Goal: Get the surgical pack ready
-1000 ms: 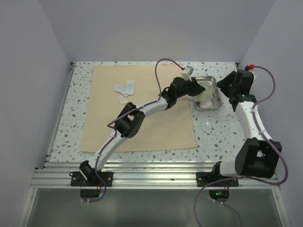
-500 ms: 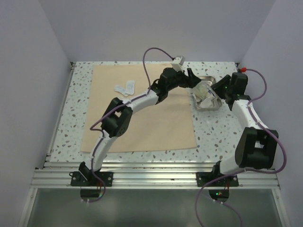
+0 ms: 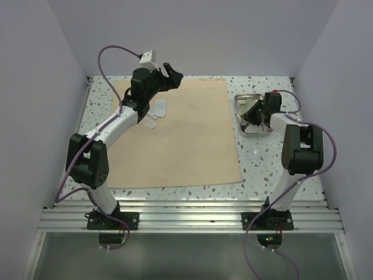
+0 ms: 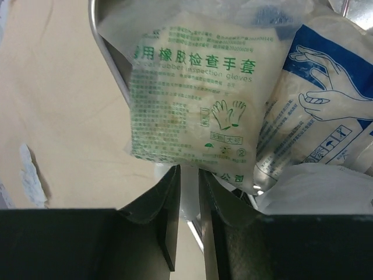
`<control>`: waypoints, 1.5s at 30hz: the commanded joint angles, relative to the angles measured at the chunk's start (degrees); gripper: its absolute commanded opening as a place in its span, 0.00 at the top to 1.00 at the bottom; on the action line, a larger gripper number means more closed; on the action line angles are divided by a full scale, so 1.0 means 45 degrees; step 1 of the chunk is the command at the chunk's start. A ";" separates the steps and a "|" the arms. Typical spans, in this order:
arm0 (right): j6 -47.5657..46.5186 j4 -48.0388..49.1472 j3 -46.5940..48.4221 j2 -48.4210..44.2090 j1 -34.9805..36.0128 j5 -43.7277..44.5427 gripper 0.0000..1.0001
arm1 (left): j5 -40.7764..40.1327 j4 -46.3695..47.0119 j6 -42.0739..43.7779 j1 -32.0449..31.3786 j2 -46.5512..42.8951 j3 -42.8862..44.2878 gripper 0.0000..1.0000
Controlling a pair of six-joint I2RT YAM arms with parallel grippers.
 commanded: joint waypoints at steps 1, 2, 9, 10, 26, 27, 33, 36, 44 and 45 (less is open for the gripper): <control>0.0043 0.0059 0.0511 0.0372 -0.0054 0.0295 0.77 | -0.0061 -0.1516 0.0126 0.1339 -0.0338 -0.1250 0.14; 0.0043 -0.0097 0.0511 0.0469 -0.0054 0.0606 0.78 | -0.0099 -0.1517 0.0165 0.1709 -0.0416 -0.1448 0.14; -0.0211 -0.0782 0.1331 0.0490 -0.0055 0.1137 0.79 | -0.0860 -0.2785 0.0750 0.2123 0.0050 -0.1782 0.13; -0.0192 -0.0782 0.1409 0.0412 -0.0054 0.1098 0.79 | -0.0958 -0.3289 0.0770 0.2123 0.0168 -0.1627 0.12; -0.1071 -0.1603 0.2386 -0.2362 0.2015 0.1722 0.55 | -0.3656 -0.6691 0.1397 0.2201 0.3175 0.0677 0.06; -0.1013 -0.1622 0.2386 -0.2401 0.2132 0.1703 0.54 | -0.3616 -0.6886 0.1318 0.2201 0.3409 0.0815 0.05; -0.1168 -0.1212 0.2580 -0.1955 0.2951 0.1060 0.50 | -0.3090 -0.6110 0.0674 0.2318 0.3295 0.0116 0.05; -0.0623 -0.0552 0.2602 -0.1407 0.3187 0.0299 0.49 | -0.2094 -0.5463 0.0089 0.2610 0.3314 -0.0393 0.05; 0.0080 0.0214 0.2757 -0.0645 0.3910 -0.0016 0.49 | -0.1820 -0.4078 -0.0946 0.2826 0.3256 -0.1117 0.20; 0.0101 0.0253 0.2796 -0.0566 0.4104 -0.0016 0.49 | -0.1722 -0.3901 -0.1045 0.2865 0.3236 -0.1311 0.25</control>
